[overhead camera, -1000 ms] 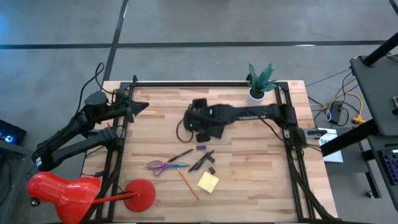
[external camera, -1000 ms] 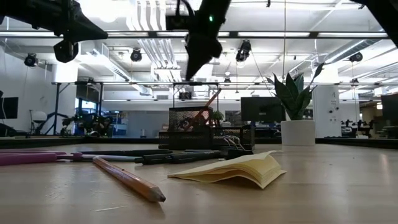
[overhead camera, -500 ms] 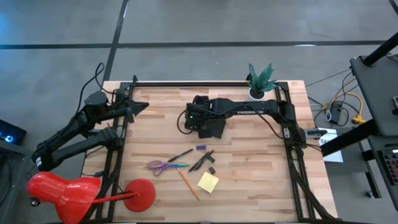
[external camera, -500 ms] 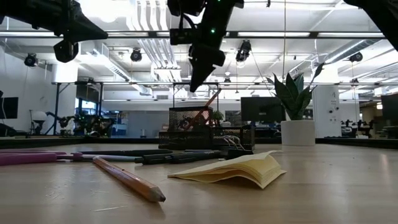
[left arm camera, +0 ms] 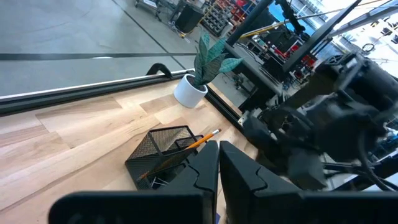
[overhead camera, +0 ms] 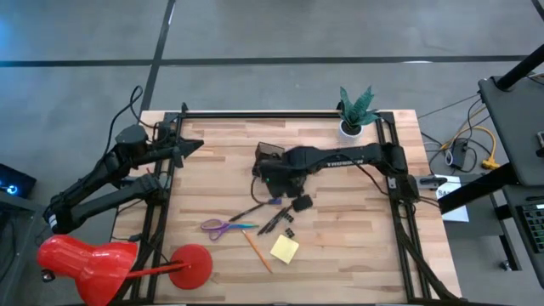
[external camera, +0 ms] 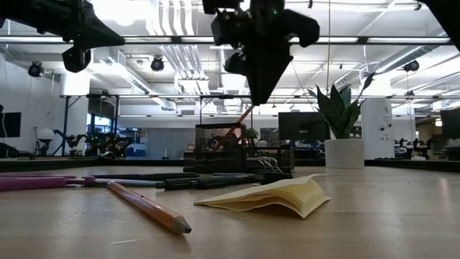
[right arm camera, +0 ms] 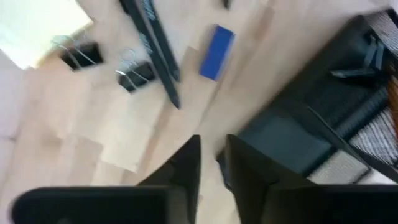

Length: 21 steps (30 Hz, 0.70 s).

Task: Pick and place office supplies into organizer
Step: Put the top binder clip into the desk organizer

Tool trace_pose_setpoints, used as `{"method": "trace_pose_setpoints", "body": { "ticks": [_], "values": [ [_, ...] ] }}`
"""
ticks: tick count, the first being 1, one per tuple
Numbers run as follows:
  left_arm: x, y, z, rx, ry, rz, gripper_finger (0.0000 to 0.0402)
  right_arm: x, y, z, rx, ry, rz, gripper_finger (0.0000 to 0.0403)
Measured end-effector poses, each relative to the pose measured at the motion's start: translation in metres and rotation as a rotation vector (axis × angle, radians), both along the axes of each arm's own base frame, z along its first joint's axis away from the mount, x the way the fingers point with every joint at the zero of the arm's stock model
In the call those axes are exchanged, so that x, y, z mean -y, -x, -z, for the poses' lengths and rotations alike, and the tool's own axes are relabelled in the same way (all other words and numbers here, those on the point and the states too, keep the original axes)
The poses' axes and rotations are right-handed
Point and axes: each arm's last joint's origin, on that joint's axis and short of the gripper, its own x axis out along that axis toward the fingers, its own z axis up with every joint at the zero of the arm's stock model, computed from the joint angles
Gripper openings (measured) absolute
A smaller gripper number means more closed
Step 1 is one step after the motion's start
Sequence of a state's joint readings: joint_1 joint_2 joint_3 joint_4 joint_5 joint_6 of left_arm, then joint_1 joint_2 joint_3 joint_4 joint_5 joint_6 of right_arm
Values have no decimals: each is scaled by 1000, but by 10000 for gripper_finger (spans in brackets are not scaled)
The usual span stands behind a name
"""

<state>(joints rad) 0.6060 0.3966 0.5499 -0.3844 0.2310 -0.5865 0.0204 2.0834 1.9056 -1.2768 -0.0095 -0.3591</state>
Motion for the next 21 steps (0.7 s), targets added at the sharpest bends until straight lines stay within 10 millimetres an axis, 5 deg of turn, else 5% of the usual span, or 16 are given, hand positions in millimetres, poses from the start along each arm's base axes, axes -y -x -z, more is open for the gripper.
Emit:
{"method": "trace_pose_setpoints", "body": {
  "ticks": [4,9,15,21],
  "values": [
    [0,0,0,-1,0,0,0,-16,-2,2,29,-22,35,119],
    [0,0,0,0,3,-1,0,-39,-5,15,107,68,330,167],
    [0,1,3,-25,20,-1,0,-82,10,40,169,236,558,180],
    [0,0,3,-27,20,0,0,-127,20,61,259,152,631,181]
  ]
}}
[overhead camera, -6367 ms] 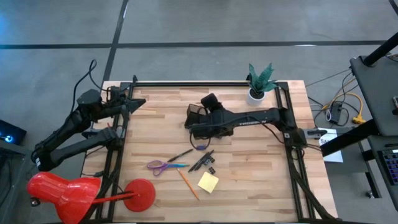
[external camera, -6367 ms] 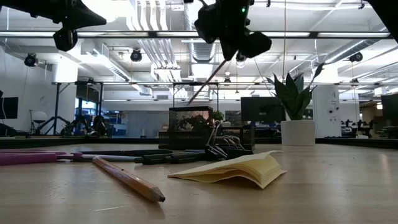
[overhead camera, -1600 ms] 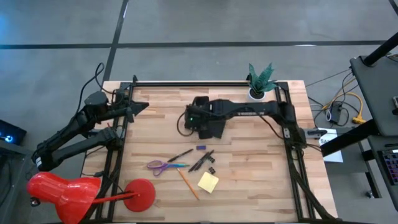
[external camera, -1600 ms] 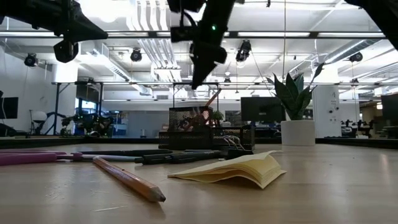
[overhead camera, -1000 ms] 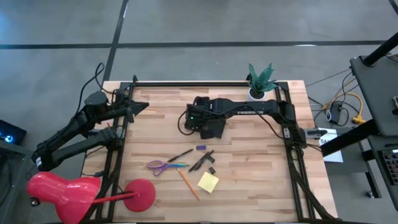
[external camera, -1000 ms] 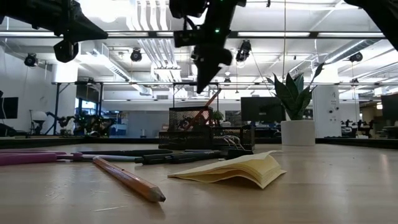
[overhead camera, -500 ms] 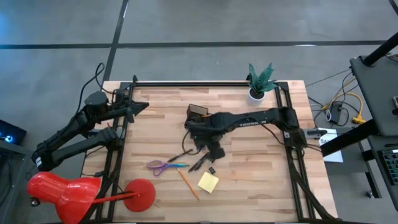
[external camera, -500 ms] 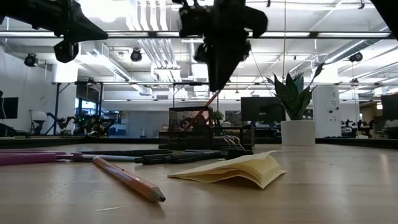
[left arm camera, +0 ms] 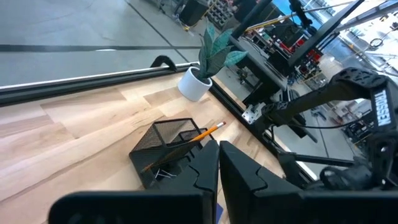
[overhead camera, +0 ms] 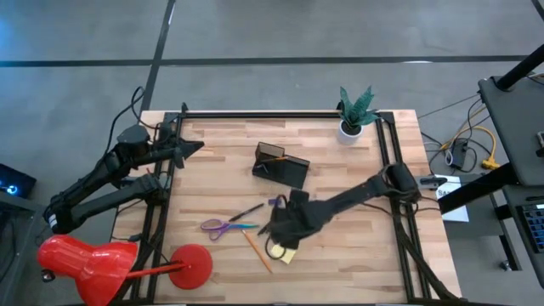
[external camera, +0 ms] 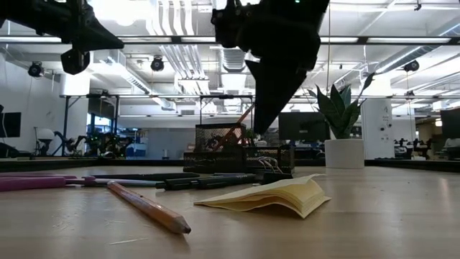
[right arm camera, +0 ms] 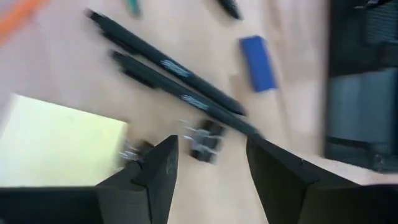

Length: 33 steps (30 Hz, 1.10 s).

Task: Pick and place office supplies into organizer
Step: Put the top binder clip into the desk organizer

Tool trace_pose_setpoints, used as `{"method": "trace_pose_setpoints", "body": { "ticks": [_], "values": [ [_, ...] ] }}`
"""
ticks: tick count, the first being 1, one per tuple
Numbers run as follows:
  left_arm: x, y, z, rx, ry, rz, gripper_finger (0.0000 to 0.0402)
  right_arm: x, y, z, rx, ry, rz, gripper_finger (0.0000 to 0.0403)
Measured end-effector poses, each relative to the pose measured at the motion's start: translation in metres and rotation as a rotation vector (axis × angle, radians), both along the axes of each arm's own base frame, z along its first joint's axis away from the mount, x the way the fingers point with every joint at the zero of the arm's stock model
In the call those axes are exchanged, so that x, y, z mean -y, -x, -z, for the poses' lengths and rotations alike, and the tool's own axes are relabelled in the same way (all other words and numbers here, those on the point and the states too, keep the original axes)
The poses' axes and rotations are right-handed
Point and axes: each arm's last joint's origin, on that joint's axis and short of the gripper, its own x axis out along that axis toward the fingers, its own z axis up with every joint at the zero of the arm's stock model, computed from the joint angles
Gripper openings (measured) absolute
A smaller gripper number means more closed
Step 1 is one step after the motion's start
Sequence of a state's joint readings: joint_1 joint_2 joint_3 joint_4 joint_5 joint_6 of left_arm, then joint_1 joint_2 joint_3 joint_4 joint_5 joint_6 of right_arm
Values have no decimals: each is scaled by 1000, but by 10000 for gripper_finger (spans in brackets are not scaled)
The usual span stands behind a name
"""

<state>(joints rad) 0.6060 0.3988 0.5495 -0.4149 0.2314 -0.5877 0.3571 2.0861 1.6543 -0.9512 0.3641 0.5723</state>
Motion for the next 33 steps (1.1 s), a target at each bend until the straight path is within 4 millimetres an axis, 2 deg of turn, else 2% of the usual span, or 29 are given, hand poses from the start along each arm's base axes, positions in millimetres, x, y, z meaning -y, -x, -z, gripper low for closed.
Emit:
{"method": "trace_pose_setpoints", "body": {
  "ticks": [4,9,18,26,33],
  "values": [
    [0,0,0,0,-1,0,0,-9,-3,15,115,-34,-7,178],
    [1,0,0,4,1,14,0,-5,7,26,88,46,28,182],
    [1,0,0,4,1,26,0,-16,25,27,87,37,54,185],
    [1,0,0,-3,-20,31,0,-18,22,34,137,29,48,173],
    [1,0,0,-4,-20,32,0,-12,21,42,173,50,67,148]
  ]
}}
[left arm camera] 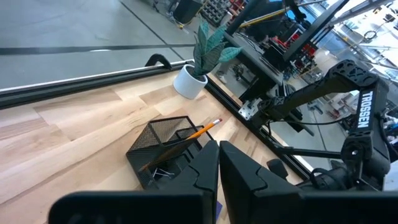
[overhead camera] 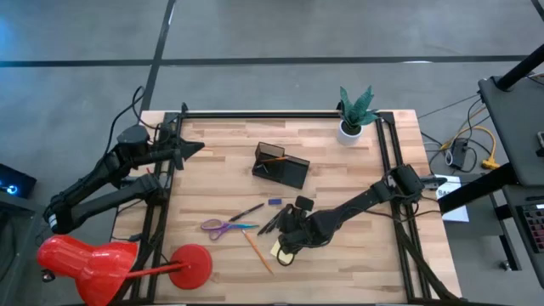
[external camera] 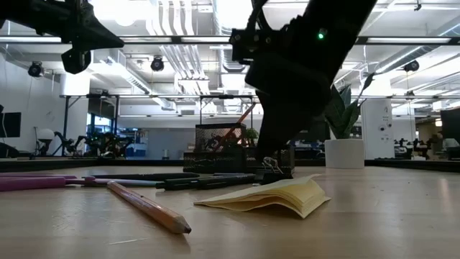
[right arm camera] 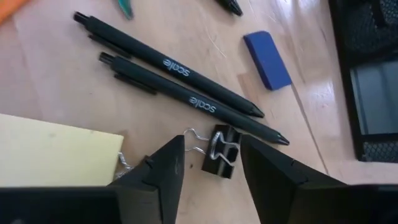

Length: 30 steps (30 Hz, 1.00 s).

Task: Pick and place office supplies into organizer
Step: Put the top binder clip into the desk organizer

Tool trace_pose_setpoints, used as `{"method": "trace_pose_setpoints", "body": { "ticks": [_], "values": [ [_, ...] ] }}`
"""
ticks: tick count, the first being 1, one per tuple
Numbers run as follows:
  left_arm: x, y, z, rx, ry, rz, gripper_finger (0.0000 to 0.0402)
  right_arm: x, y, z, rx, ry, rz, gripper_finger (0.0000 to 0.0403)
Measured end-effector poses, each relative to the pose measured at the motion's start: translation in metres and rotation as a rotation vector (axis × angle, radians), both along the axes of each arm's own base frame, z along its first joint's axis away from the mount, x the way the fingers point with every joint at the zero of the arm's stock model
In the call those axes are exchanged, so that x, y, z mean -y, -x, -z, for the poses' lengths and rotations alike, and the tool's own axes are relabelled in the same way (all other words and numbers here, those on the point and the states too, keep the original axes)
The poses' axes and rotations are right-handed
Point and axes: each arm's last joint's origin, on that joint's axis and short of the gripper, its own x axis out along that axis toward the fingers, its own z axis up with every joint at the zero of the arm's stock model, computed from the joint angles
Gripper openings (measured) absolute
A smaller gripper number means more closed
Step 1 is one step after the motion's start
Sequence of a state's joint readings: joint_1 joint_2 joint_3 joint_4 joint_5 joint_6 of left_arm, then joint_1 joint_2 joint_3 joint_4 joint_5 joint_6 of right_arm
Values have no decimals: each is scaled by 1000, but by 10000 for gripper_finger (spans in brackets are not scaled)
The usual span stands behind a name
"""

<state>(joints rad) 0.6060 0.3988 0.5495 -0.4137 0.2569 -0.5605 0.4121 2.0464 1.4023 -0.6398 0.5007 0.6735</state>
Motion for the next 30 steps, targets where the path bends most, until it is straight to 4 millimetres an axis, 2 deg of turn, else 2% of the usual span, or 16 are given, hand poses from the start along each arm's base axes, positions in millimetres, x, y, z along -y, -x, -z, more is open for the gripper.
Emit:
{"method": "trace_pose_setpoints", "body": {
  "ticks": [8,17,26,30],
  "values": [
    [0,0,0,0,0,0,0,4,2,5,-21,12,-8,112],
    [0,0,0,0,-1,0,0,9,0,7,-16,14,-15,45],
    [0,0,1,-3,1,0,0,21,-4,9,-19,-8,11,22],
    [-1,-1,4,-9,9,-1,0,23,-4,3,-10,-19,13,10]
  ]
}}
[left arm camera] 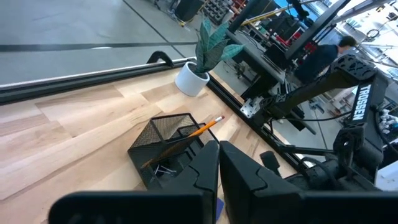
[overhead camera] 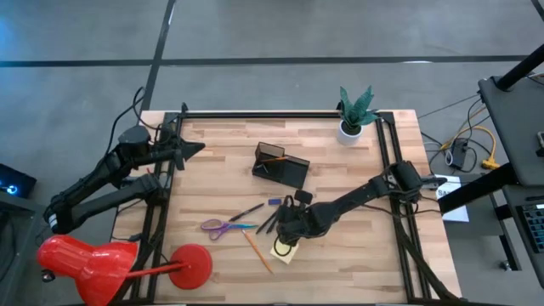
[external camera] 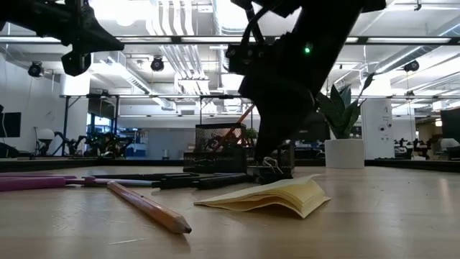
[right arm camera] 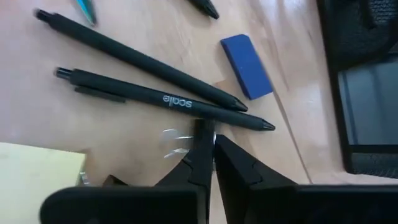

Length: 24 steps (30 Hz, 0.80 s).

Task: Pick and place office supplies into organizer
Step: Put the top binder clip into the desk organizer

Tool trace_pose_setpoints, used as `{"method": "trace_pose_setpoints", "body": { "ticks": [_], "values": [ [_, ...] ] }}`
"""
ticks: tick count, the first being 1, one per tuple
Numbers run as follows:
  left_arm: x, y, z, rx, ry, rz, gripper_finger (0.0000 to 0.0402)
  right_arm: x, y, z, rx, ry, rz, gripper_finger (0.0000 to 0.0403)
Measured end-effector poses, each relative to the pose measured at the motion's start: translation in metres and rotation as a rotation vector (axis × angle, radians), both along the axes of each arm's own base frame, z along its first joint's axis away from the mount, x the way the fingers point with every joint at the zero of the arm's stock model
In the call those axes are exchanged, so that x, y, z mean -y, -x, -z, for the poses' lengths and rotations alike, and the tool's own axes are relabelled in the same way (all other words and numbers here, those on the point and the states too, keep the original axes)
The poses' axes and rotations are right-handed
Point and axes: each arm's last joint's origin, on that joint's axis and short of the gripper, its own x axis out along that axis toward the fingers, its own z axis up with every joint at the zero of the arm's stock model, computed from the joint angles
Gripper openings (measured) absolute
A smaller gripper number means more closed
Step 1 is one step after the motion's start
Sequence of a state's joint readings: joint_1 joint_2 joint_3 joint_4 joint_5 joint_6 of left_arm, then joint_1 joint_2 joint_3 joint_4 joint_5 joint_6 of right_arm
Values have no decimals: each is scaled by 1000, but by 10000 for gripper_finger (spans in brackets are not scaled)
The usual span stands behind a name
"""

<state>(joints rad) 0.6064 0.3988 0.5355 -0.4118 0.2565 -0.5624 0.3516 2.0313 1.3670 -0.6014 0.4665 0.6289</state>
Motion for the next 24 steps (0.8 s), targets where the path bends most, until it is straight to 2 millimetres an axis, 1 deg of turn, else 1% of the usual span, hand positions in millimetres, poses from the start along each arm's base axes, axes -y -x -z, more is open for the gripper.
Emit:
{"method": "trace_pose_setpoints", "body": {
  "ticks": [3,6,8,11,15,18,21,24],
  "values": [
    [0,-1,5,-10,9,-1,0,0,0,-13,29,-21,-2,8],
    [-1,-1,10,-22,24,-2,0,5,0,-38,122,-5,22,8],
    [-1,-2,13,-27,28,-3,0,16,0,-54,176,12,57,8],
    [-2,-2,13,-26,28,-3,0,42,-2,-68,208,23,106,8],
    [-2,-3,11,-7,15,-3,0,83,-15,-76,256,-18,122,8],
    [-2,-3,10,8,5,-3,0,111,-25,-76,298,-61,119,8],
    [-2,-3,10,6,8,-3,0,132,-25,-74,285,-52,142,8],
    [-2,-3,10,8,7,-3,0,144,-24,-73,269,-34,134,8]
  ]
}}
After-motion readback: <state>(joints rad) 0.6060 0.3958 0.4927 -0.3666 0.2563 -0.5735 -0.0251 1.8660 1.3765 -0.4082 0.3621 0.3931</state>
